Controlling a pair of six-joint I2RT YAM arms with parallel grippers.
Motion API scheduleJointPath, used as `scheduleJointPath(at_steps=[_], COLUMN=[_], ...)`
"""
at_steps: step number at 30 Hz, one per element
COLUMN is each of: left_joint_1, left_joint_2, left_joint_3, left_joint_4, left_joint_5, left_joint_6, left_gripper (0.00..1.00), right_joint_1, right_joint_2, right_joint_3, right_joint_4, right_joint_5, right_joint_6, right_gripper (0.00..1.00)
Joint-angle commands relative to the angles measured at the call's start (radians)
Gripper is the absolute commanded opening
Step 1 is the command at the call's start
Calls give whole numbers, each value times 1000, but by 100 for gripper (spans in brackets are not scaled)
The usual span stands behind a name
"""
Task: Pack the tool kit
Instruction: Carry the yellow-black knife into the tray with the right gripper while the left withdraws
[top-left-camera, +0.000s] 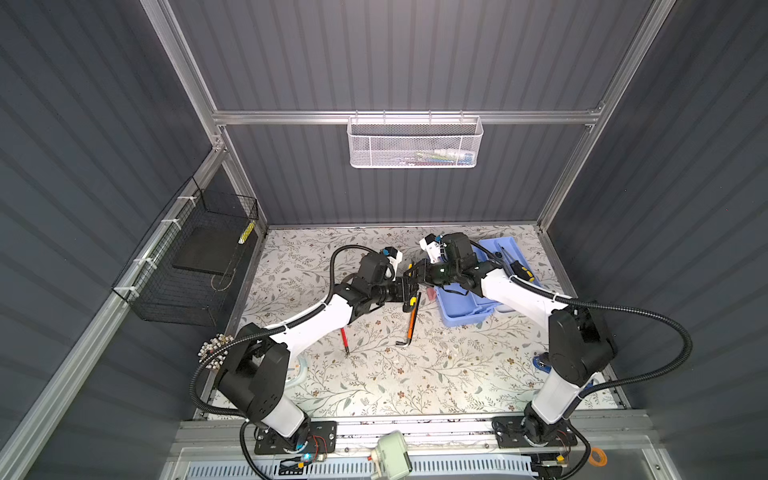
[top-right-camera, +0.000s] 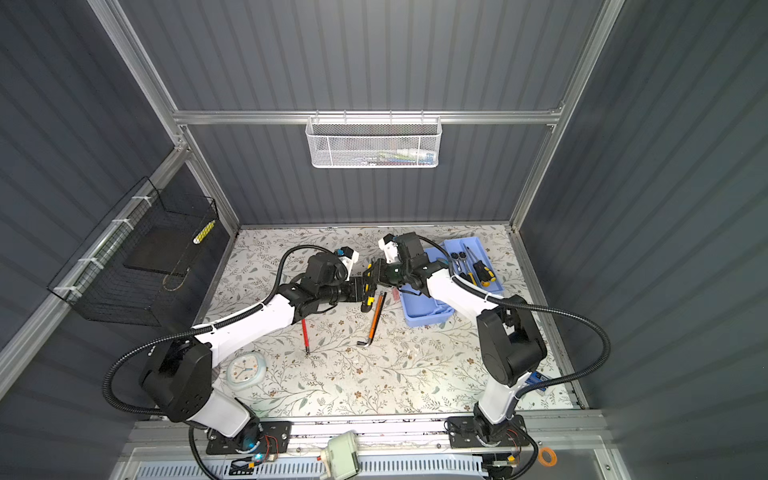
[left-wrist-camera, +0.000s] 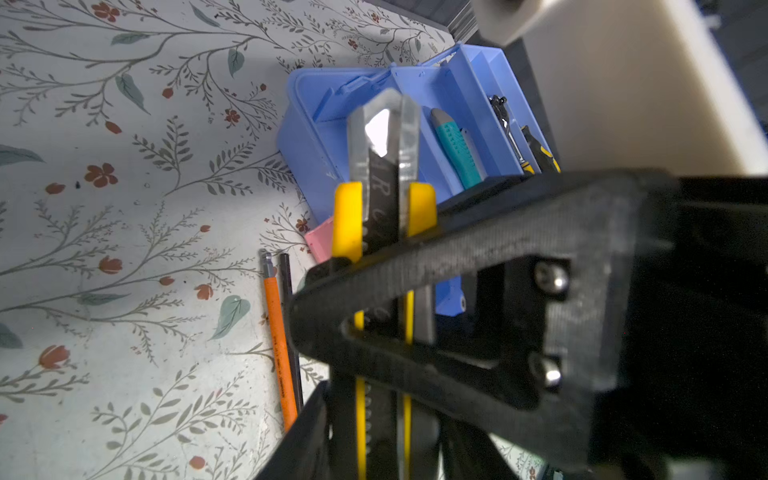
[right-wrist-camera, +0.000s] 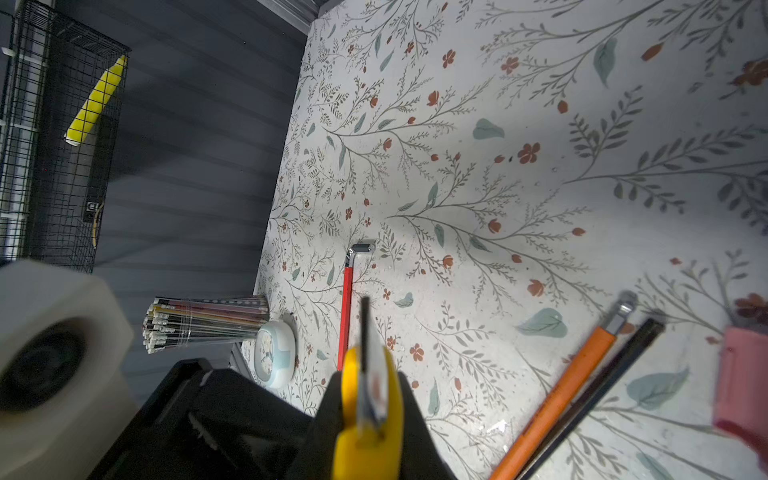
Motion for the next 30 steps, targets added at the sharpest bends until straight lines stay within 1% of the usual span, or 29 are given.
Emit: scheduleJointPath(at_steps=[1, 3, 6, 7, 8, 11, 14, 16, 18, 25, 28, 30], left_joint_1=[-4, -4, -3, -3, -2, -1, 0, 1, 0, 0, 0, 0], left_joint_2=[-22, -42, -77, -88, -95, -92, -61, -39, -24, 13, 15, 13], left_joint_3=[12, 0, -26, -35, -41, -35, -10, 4, 7, 21, 17, 13], left_joint_4=[11, -4, -39, -55, -69, -158, -268, -310, -315, -329, -337, -339], left_joint_5=[-25, -55, -128, -153, -171, -240, -295, -303, -290, -269, -271, -273], left_joint_6=[-1, 3, 15, 20, 27, 49, 64, 68, 70, 74, 76, 78], left_gripper=[67, 79, 96, 100, 100, 100, 100, 100, 100, 100, 100, 100], right_joint_1=[-2, -16, -58, -74, -88, -129, -159, -167, -173, -176, -176, -175], right_joint_2=[-45, -65, -103, -118, -128, -135, -100, -57, -14, 136, 181, 194], right_joint_3=[-3, -2, -6, -3, 5, 62, 133, 180, 224, 390, 440, 466], right_joint_4=[-87, -137, -212, -246, -282, -446, -579, -645, -680, -760, -795, -821], right_joint_5=[38, 68, 116, 145, 177, 357, 540, 659, 735, 854, 869, 853], right_joint_6=[-62, -95, -146, -172, -198, -301, -398, -457, -495, -571, -592, -591], right_gripper=[7, 6, 5, 5, 5, 5, 6, 6, 7, 8, 8, 8])
